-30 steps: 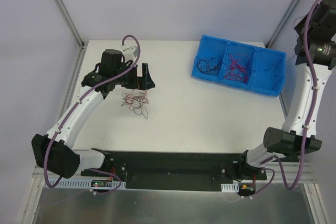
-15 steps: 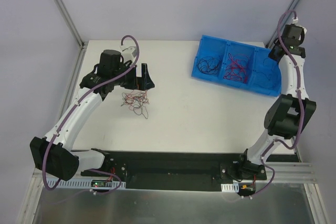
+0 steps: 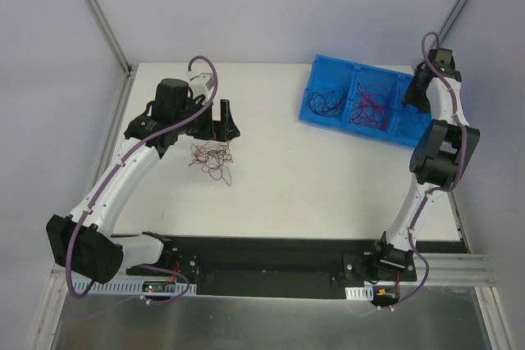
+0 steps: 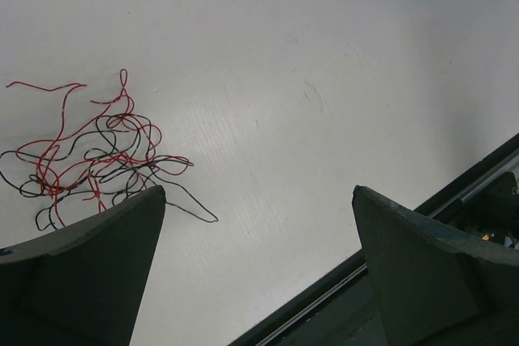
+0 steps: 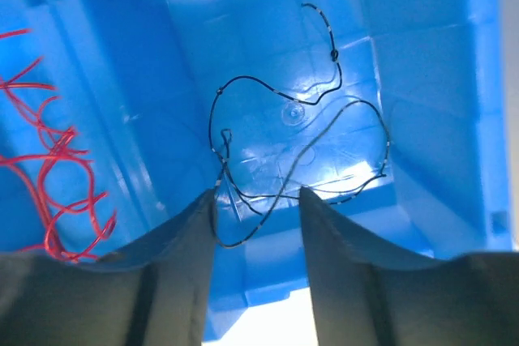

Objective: Untangle the cables

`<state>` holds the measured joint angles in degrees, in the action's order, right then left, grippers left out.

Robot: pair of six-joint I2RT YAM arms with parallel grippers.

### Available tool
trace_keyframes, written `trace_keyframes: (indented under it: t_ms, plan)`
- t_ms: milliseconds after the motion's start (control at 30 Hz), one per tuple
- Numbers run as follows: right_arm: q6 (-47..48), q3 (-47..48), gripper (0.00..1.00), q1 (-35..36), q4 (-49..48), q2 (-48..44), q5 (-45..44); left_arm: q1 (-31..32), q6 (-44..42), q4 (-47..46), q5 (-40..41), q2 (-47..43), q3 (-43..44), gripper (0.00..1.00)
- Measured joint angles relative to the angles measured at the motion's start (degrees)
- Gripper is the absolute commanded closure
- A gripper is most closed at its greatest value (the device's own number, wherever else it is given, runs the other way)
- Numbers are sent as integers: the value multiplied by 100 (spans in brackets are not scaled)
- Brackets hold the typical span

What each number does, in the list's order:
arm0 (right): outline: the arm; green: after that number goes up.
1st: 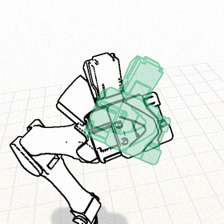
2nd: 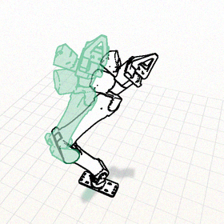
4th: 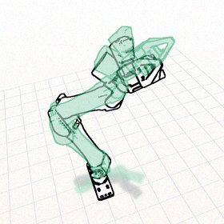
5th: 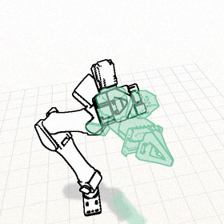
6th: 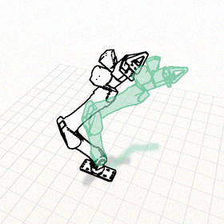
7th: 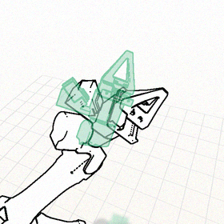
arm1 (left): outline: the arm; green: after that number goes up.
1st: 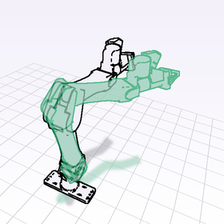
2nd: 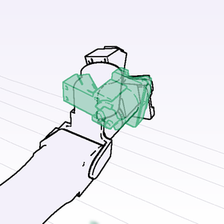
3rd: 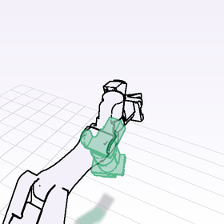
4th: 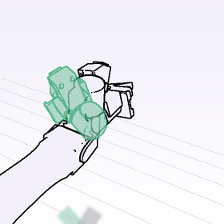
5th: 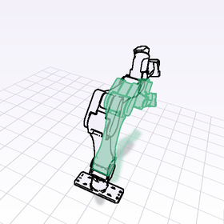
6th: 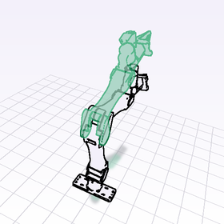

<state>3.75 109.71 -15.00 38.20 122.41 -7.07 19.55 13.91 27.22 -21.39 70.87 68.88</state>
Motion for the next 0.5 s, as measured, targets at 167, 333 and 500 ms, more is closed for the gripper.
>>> trace_keyframes:
  t_ms: [167, 333, 500]
  plan:
    - [-103, -308, 42, 76, 72, -866, -90, 0, -4, 0, 94, 37, -4, 1]
    - [-315, -1934, 38, 295, -258, -2951, -166, -4, -4, -2, 208, 125, -9, 1]
    - [-437, -3023, 38, 483, -728, -4046, -111, -11, -2, -2, 258, 251, -20, 2]
